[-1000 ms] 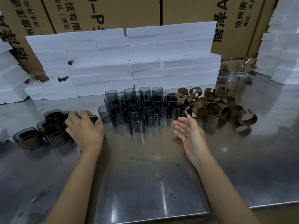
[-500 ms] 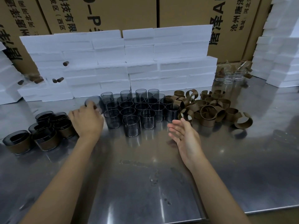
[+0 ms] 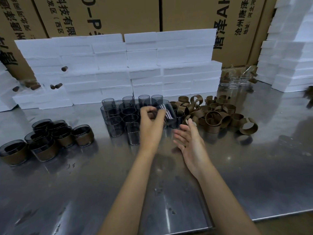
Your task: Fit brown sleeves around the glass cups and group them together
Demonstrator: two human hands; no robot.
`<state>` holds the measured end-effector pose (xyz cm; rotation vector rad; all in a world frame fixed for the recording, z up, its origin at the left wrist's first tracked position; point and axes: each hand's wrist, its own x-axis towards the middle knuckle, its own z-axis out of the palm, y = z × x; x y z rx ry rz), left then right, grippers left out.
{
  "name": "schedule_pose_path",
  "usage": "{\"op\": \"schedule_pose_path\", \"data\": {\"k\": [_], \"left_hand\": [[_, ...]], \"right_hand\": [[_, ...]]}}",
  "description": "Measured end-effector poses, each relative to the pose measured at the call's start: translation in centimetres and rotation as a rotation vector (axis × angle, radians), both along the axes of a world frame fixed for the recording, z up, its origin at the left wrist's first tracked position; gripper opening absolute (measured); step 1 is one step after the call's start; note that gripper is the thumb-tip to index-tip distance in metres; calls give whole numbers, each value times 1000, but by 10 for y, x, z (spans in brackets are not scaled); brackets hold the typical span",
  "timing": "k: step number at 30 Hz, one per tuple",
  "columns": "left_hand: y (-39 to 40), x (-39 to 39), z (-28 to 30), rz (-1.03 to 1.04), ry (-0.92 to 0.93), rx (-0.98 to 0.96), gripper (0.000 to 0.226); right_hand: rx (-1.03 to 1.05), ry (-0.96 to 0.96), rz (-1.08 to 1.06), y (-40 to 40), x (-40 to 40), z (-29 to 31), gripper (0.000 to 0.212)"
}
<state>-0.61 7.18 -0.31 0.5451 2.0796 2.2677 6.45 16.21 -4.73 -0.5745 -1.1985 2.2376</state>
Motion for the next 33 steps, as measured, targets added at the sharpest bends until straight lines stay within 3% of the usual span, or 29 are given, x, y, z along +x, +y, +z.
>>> {"op": "schedule_pose_path", "data": {"k": [3, 5, 10, 13, 17, 21, 27, 30, 33], "left_hand": [[9, 12, -18, -209, -186, 0, 58], [12, 12, -27, -301, -284, 5, 65], [9, 5, -38, -440, -340, 77, 27], [9, 7, -40, -384, -279, 39, 36], [6, 10, -41, -325, -122, -208, 55], [7, 8, -39, -264, -126, -131, 41], [3, 2, -46, -94, 194, -209, 18], [4, 0, -47, -60, 157, -193, 17], [5, 3, -45, -112, -34, -75, 15]], "right_hand": [[10, 125, 113, 1, 5, 1, 52], [4, 159, 156, 1, 7, 1, 50], [58, 97, 143, 0, 3, 1, 78], [110, 65, 137, -1, 2, -3, 81], [102, 33, 141, -3, 4, -3, 85], [58, 48, 103, -2, 3, -3, 68], [95, 16, 88, 1, 2, -10, 39], [136, 19, 75, 1, 3, -12, 35], [131, 12, 16, -1, 3, -11, 50]]}}
